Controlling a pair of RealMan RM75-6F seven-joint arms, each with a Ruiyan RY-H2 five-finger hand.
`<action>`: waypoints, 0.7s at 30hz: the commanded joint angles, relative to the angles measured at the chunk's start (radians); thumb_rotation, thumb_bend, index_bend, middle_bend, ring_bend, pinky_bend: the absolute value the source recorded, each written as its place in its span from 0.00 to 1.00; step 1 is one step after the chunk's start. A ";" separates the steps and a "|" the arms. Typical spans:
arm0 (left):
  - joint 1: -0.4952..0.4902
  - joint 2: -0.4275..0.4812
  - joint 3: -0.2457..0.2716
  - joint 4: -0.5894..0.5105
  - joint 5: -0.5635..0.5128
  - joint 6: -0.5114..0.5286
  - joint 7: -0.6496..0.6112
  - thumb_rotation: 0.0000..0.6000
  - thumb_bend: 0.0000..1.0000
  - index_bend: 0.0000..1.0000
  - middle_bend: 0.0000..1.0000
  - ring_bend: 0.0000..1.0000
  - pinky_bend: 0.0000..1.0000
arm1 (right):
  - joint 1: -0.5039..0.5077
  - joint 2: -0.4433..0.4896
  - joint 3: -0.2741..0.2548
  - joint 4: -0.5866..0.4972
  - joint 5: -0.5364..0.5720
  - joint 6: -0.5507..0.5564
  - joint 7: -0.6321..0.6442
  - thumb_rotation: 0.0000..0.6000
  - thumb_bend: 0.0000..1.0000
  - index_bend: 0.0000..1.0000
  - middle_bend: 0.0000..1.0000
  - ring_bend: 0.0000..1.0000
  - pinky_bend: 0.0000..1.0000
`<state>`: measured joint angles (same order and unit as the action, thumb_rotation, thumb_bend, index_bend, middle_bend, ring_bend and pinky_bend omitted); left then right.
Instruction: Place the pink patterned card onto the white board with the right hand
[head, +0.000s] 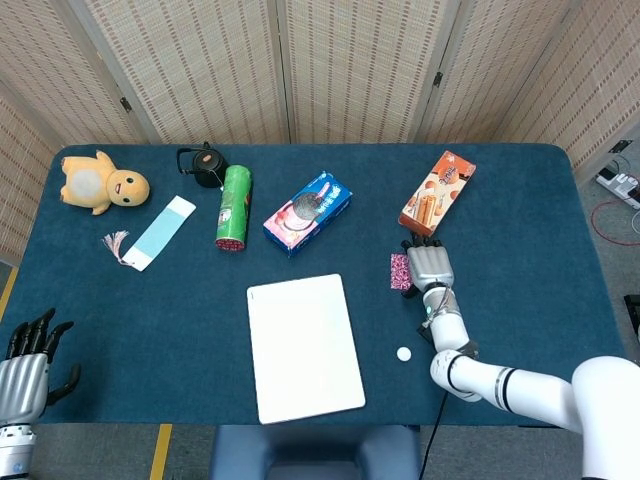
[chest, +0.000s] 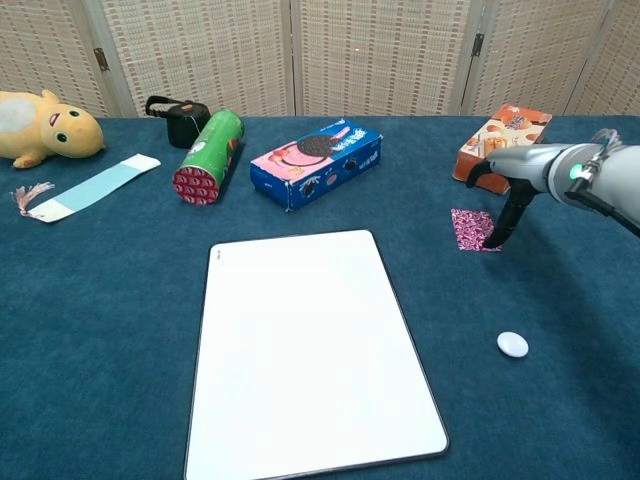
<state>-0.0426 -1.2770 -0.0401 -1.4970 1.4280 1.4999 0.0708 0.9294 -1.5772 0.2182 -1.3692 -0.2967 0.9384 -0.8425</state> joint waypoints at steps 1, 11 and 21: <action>0.001 0.000 0.000 0.001 0.000 0.000 0.000 1.00 0.45 0.21 0.06 0.09 0.00 | 0.017 -0.023 -0.005 0.037 0.026 -0.008 -0.014 0.89 0.18 0.15 0.03 0.02 0.10; 0.002 0.003 -0.002 0.002 -0.003 -0.005 -0.003 1.00 0.45 0.21 0.06 0.09 0.00 | 0.073 -0.060 -0.004 0.100 0.152 -0.026 -0.086 0.89 0.18 0.18 0.03 0.02 0.10; 0.007 0.005 -0.003 0.006 -0.008 -0.006 -0.004 1.00 0.45 0.21 0.06 0.09 0.00 | 0.105 -0.065 -0.004 0.138 0.219 -0.041 -0.132 0.89 0.18 0.20 0.05 0.02 0.10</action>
<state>-0.0359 -1.2716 -0.0428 -1.4914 1.4200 1.4935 0.0670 1.0335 -1.6417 0.2138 -1.2319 -0.0784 0.8988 -0.9742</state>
